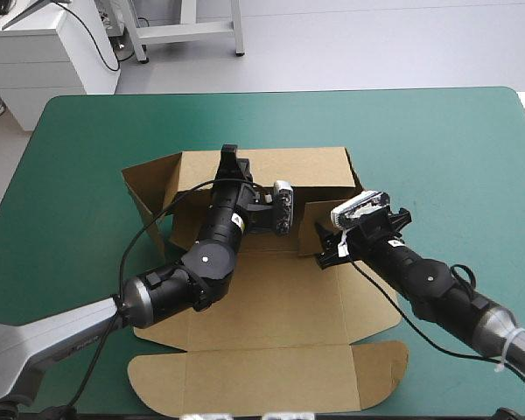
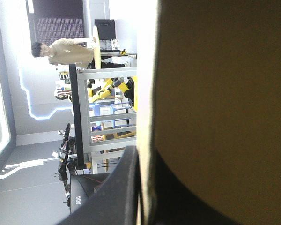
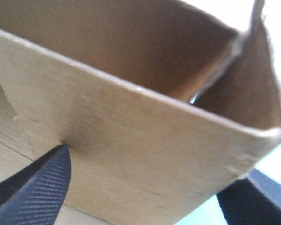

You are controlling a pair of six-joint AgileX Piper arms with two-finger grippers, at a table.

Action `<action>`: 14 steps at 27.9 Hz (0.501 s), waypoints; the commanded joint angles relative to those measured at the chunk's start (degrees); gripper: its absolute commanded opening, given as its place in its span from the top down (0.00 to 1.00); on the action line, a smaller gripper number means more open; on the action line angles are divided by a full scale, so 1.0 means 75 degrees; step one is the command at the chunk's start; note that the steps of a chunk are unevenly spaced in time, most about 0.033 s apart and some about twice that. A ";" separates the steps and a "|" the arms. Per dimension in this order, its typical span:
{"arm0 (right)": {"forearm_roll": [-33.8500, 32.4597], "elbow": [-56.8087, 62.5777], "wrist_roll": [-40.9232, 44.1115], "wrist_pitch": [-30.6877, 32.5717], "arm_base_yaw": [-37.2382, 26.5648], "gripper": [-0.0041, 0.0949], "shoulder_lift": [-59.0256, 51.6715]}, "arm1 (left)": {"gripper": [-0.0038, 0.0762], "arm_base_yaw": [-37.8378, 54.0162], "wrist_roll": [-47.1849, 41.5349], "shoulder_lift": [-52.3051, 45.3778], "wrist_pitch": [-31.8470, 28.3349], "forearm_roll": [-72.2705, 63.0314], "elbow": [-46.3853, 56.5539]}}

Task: Fold the box

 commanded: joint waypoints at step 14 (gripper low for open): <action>-0.0579 -0.1697 0.0448 -0.1192 0.0074 0.27 0.1103 | 0.96 0.0015 -0.0224 -0.0281 0.0081 0.0465 -0.0209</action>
